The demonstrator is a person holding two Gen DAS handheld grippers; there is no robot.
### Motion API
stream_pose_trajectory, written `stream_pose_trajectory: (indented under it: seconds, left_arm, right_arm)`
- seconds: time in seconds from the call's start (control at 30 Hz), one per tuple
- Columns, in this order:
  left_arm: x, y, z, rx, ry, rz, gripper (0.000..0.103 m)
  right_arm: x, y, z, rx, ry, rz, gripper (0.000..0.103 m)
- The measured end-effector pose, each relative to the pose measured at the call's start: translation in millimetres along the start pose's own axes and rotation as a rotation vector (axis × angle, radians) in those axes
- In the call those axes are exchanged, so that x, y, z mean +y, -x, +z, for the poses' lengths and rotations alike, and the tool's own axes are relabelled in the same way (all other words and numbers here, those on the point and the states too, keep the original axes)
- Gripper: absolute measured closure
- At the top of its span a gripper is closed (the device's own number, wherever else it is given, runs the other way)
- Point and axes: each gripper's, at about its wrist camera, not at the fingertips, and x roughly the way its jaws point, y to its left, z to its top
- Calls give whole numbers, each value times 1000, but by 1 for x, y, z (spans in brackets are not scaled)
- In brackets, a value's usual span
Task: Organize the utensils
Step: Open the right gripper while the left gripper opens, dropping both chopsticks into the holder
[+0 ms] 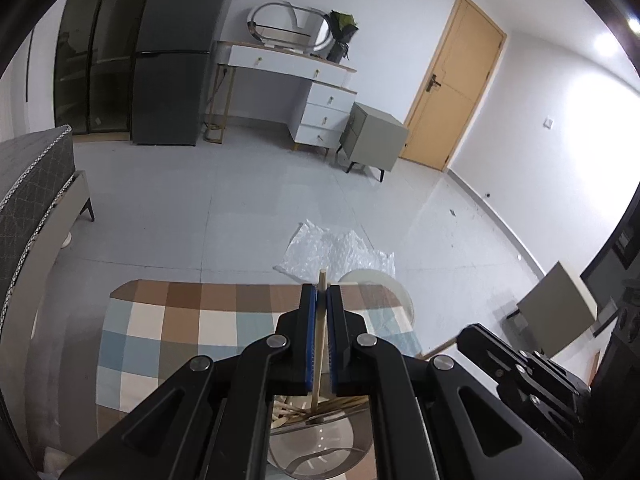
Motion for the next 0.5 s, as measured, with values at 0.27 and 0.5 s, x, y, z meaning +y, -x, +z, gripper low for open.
stream_pose_trajectory:
  seconds: [0.27, 0.5]
  left_arm:
    - [-2, -9, -8, 75, -6, 11, 102]
    - [-7, -17, -17, 170, -23, 10, 102]
  right_arm:
    - [-3, -17, -13, 50, -7, 5, 100]
    - [-6, -36, -27, 121, 2, -6, 99]
